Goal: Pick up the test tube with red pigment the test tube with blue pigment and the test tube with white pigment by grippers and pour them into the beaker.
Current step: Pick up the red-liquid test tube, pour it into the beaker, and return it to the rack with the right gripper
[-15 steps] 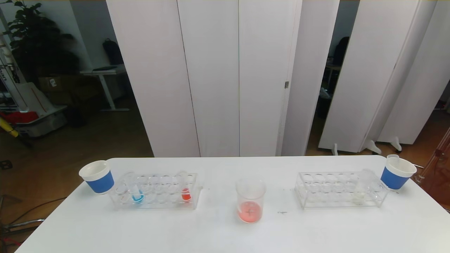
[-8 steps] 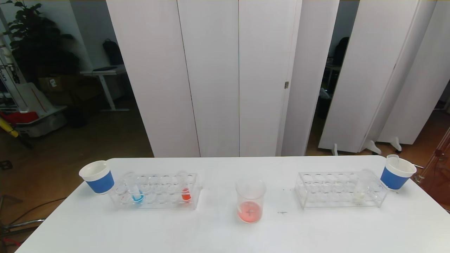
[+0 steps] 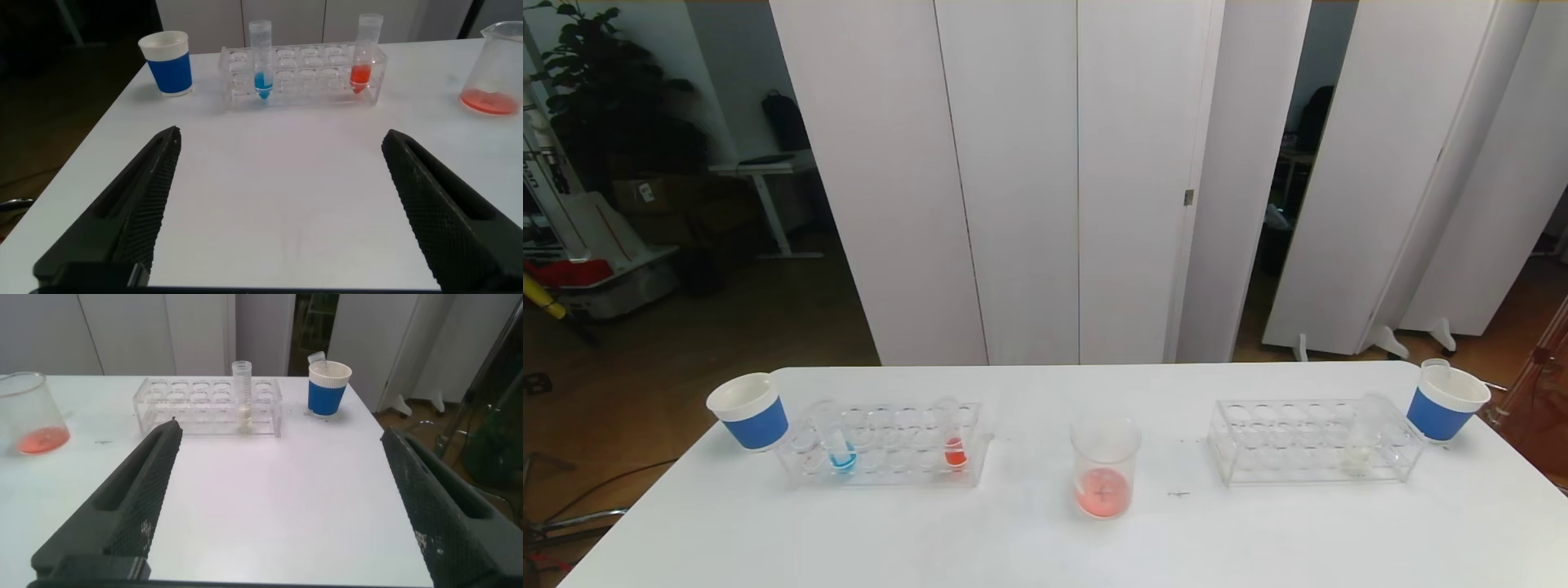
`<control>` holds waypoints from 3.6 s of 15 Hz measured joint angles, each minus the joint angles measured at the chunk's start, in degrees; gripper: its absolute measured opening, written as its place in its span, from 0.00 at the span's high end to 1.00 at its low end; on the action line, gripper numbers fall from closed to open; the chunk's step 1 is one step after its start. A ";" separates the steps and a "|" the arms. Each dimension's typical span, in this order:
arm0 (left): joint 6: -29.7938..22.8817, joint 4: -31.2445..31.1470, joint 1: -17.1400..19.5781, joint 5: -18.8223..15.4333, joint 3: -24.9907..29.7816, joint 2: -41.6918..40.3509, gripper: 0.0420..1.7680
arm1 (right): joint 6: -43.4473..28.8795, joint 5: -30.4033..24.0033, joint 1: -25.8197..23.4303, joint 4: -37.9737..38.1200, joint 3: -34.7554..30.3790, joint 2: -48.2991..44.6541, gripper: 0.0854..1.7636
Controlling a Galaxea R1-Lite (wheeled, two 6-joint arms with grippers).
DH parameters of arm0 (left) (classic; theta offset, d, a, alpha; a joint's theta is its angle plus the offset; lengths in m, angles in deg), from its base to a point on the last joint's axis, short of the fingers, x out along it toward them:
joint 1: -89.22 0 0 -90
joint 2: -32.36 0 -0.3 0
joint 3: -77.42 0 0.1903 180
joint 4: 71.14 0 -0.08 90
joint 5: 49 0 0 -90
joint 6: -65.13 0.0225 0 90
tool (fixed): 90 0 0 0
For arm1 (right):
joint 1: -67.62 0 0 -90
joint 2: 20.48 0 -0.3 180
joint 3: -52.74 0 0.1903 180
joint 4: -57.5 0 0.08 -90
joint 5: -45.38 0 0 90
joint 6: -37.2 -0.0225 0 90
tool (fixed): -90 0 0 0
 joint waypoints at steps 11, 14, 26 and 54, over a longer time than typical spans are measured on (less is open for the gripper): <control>0.00 -0.01 0.00 0.00 0.00 0.00 0.01 | -1.40 -4.23 0.06 -11.36 -12.79 -2.28 0.01; 0.00 0.00 0.00 -0.02 0.00 0.00 0.01 | -1.43 -4.28 0.06 -11.29 -13.58 -2.28 0.01; 0.02 -0.01 0.00 0.00 0.00 0.00 0.01 | -1.38 -4.22 -0.07 -11.23 -13.69 -2.28 0.01; 0.78 -7.67 0.00 -0.02 -20.57 3.71 0.01 | -1.40 -4.22 -0.07 -11.23 -13.69 -2.28 0.01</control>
